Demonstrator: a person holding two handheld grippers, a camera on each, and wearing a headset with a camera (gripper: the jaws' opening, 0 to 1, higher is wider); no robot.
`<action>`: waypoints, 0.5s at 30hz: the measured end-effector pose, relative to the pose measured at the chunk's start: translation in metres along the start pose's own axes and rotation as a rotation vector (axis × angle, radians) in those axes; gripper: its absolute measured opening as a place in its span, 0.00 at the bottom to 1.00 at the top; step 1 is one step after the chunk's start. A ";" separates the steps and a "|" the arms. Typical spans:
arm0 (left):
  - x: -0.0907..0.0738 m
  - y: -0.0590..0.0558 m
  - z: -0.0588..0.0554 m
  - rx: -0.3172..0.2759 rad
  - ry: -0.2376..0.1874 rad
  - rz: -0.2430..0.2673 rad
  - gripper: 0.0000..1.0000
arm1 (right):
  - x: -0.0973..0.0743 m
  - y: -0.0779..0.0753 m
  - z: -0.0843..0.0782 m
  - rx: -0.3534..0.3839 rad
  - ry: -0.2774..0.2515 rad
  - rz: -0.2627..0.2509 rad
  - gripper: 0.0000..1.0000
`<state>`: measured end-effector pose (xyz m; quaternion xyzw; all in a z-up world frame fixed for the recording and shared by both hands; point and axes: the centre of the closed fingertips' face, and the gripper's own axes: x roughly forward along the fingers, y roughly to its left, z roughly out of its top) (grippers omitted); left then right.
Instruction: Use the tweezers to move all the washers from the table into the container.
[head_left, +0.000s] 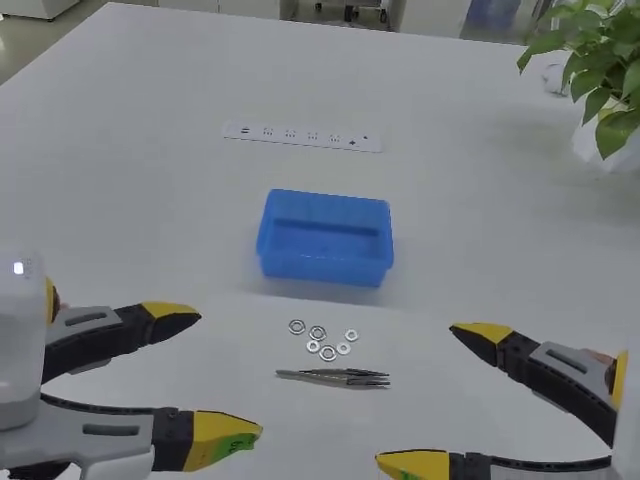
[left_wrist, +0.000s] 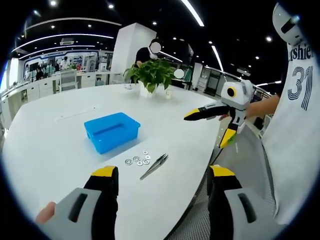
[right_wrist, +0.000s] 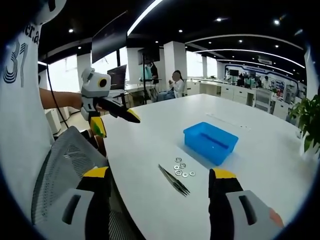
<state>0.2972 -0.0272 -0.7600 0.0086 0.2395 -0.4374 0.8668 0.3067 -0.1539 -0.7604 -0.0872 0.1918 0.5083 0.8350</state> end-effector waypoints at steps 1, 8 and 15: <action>0.000 0.000 0.000 -0.002 0.001 0.000 0.77 | 0.001 0.000 0.000 0.003 0.000 0.001 0.81; 0.002 0.000 -0.003 -0.005 0.010 -0.003 0.77 | 0.007 0.001 -0.001 0.005 0.012 0.017 0.80; 0.004 0.000 -0.002 -0.004 0.016 -0.012 0.77 | 0.006 -0.003 -0.003 0.003 0.023 0.013 0.79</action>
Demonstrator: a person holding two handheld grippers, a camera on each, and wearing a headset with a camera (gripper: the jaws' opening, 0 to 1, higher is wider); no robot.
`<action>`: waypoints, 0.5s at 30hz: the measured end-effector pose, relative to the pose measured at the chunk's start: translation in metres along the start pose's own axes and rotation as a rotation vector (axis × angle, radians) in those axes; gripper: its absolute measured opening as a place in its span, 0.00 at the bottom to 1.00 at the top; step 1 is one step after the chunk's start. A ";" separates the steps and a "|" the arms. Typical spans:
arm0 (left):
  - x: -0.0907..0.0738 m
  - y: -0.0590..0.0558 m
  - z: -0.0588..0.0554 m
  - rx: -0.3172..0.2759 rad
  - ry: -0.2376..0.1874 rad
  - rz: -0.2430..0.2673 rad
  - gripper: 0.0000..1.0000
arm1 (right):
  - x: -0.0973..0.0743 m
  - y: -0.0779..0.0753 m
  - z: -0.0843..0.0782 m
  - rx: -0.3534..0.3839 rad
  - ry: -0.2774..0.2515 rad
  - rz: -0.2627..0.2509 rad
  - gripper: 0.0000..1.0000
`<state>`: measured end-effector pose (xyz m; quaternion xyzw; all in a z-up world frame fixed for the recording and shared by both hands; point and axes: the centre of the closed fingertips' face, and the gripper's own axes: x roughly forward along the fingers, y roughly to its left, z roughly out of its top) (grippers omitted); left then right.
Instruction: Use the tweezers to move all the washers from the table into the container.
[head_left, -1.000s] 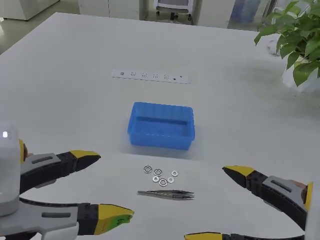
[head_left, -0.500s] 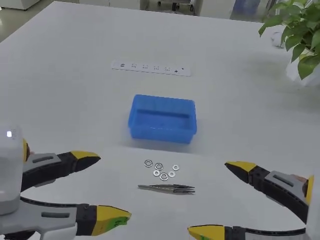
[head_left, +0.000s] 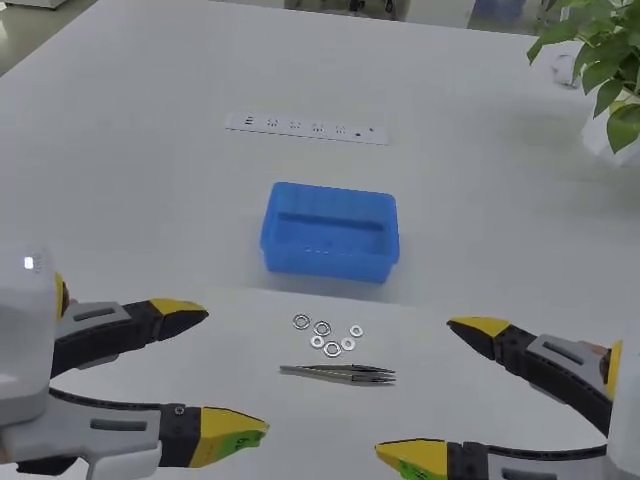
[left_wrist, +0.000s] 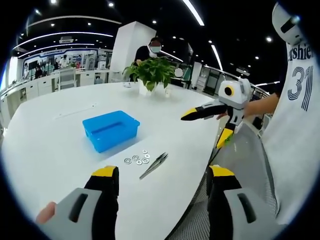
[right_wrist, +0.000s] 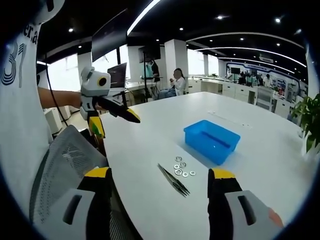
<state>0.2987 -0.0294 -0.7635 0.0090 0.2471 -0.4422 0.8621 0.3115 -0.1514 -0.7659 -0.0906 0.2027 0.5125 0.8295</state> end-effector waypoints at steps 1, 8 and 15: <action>0.001 0.000 0.000 -0.002 0.003 -0.001 0.77 | 0.000 0.000 0.000 0.000 0.000 0.000 0.79; 0.006 0.000 -0.001 0.000 0.013 -0.012 0.74 | -0.001 -0.004 -0.005 0.002 0.024 -0.001 0.75; 0.011 -0.012 0.014 -0.019 -0.020 -0.080 0.59 | 0.000 -0.007 -0.010 -0.015 0.059 0.000 0.64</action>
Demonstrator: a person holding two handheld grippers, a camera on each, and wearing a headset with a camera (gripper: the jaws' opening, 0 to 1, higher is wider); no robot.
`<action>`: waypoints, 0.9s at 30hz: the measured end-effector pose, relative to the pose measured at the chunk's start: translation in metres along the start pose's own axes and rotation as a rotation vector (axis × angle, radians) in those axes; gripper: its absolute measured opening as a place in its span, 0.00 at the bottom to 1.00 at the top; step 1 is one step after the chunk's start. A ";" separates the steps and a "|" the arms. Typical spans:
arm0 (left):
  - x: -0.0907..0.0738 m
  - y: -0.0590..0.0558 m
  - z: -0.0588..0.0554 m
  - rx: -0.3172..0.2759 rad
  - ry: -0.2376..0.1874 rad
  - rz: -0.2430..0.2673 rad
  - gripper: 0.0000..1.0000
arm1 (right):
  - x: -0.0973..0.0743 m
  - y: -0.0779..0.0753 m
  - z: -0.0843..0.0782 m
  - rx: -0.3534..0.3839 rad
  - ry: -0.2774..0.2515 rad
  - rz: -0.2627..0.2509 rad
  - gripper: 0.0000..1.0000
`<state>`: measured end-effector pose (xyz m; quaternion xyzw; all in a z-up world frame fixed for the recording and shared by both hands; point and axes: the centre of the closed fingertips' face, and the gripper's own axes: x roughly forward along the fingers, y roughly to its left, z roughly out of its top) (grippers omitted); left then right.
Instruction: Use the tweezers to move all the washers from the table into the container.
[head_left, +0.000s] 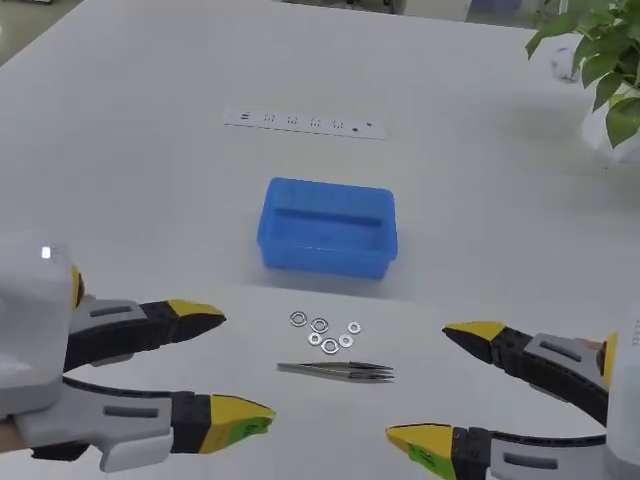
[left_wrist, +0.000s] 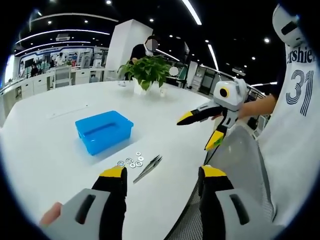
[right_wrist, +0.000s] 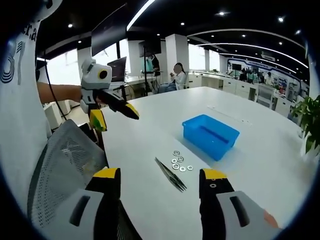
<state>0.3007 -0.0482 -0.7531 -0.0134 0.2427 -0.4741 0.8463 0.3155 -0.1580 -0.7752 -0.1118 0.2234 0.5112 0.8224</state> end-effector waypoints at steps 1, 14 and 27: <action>0.001 0.000 0.001 0.013 -0.001 0.001 0.58 | 0.000 -0.001 0.000 -0.003 0.002 -0.001 0.63; 0.040 0.026 -0.024 0.069 0.098 -0.028 0.46 | 0.025 -0.012 -0.018 -0.085 0.118 0.042 0.48; 0.076 0.043 -0.060 0.090 0.229 -0.094 0.33 | 0.075 -0.022 -0.058 -0.178 0.308 0.169 0.33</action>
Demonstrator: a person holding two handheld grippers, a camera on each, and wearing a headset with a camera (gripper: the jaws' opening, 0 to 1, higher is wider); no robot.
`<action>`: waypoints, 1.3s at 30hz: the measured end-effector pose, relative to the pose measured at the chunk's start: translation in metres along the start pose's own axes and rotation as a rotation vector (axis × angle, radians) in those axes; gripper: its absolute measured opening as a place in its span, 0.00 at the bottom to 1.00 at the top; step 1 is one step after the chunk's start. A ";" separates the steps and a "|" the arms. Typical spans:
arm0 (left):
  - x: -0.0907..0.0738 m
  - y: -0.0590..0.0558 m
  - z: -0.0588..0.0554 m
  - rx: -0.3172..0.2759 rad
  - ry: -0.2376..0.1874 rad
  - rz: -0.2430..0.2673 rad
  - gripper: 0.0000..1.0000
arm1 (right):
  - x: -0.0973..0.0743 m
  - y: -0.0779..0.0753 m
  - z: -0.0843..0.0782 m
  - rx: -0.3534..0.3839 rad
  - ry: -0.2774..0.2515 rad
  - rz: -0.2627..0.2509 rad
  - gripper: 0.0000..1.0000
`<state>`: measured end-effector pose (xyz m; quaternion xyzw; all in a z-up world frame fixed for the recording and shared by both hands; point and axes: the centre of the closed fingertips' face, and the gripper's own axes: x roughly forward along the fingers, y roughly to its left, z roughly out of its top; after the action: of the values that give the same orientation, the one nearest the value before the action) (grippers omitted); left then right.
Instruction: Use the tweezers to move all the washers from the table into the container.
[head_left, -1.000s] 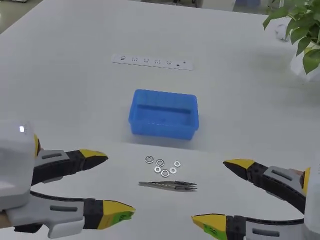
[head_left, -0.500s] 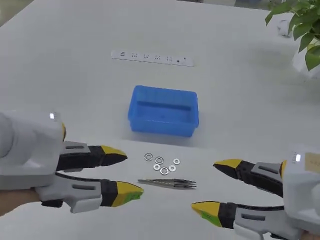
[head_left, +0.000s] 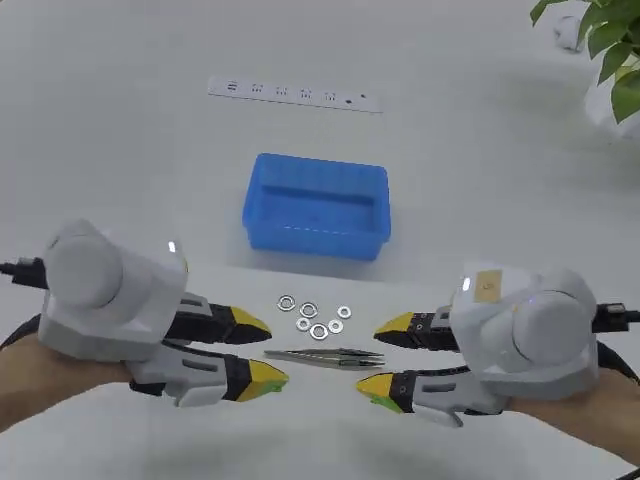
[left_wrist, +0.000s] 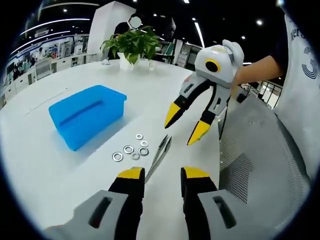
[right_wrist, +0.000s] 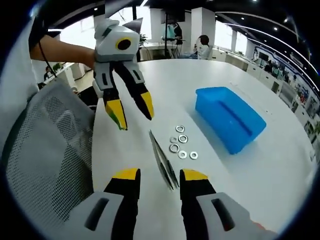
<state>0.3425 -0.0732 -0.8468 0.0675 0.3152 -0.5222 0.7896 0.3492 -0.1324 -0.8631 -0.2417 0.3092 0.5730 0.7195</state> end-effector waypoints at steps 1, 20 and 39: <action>0.001 0.002 0.000 0.002 0.002 0.001 0.33 | 0.003 -0.001 0.000 -0.008 0.009 0.003 0.33; 0.021 0.018 -0.025 0.166 0.178 -0.045 0.18 | 0.029 -0.005 -0.008 -0.127 0.109 0.106 0.25; 0.021 0.024 -0.027 0.296 0.246 -0.034 0.07 | 0.030 -0.004 -0.008 -0.230 0.099 0.102 0.08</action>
<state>0.3573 -0.0671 -0.8859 0.2409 0.3301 -0.5638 0.7177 0.3563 -0.1184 -0.8904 -0.3343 0.2885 0.6278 0.6410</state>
